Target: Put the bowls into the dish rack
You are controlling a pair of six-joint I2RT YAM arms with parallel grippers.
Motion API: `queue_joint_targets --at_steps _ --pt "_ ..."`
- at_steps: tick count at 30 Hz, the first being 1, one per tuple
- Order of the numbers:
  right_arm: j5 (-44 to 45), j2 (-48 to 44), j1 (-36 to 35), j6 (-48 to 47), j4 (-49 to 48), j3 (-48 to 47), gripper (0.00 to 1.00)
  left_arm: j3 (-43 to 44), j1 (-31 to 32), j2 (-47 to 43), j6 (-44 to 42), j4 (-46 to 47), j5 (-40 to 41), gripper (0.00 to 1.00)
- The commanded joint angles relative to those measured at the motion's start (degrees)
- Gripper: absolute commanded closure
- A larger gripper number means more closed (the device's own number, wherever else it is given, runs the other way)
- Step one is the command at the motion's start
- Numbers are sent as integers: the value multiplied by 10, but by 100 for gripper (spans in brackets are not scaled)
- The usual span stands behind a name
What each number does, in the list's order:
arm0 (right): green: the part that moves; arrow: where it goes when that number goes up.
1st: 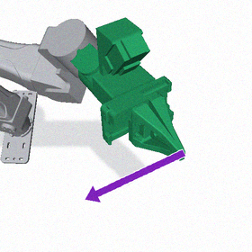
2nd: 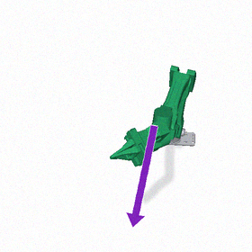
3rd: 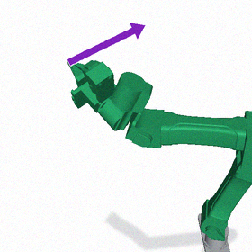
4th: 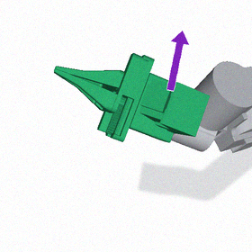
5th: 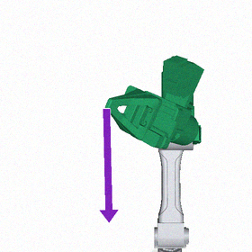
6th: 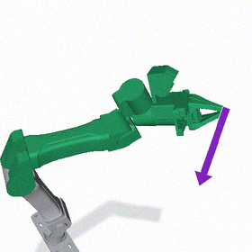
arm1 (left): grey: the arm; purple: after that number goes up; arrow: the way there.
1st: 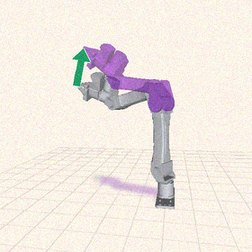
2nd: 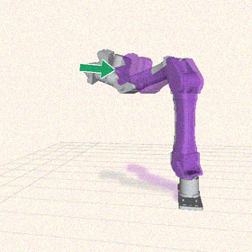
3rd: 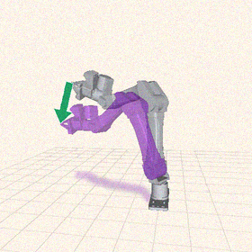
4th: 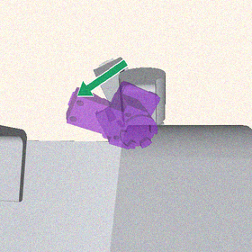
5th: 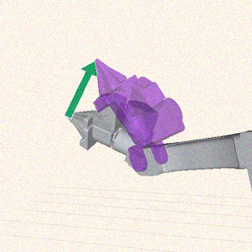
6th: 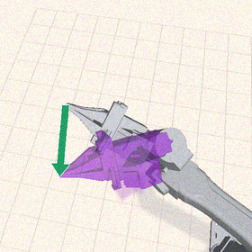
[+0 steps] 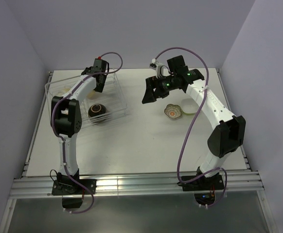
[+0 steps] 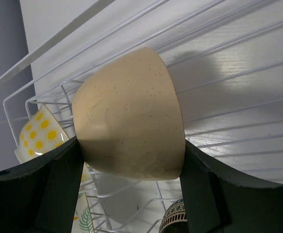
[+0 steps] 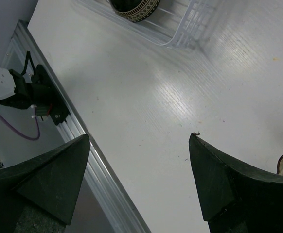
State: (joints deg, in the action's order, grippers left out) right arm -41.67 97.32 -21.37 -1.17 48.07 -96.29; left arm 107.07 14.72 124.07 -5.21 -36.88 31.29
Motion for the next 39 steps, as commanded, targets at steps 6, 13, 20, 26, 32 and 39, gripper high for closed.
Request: queue_joint_targets --at_steps 6,13,20,26,32,39 --pt "-10 -1 10 -7 0 -11 11 31 7 13 -21 37 45 89" --pt "-10 -2 12 -9 -1 -5 11 19 7 23 -17 37 37 66" --pt "-9 -1 14 -6 -7 -2 11 18 8 28 -16 31 26 15" --pt "-13 1 13 -5 -8 -2 10 17 7 24 -11 27 7 0" --pt "-12 2 13 -4 -10 -1 10 17 7 21 -7 18 -14 0" --pt "-12 4 13 -4 -10 -2 10 20 7 18 -3 4 -47 1"
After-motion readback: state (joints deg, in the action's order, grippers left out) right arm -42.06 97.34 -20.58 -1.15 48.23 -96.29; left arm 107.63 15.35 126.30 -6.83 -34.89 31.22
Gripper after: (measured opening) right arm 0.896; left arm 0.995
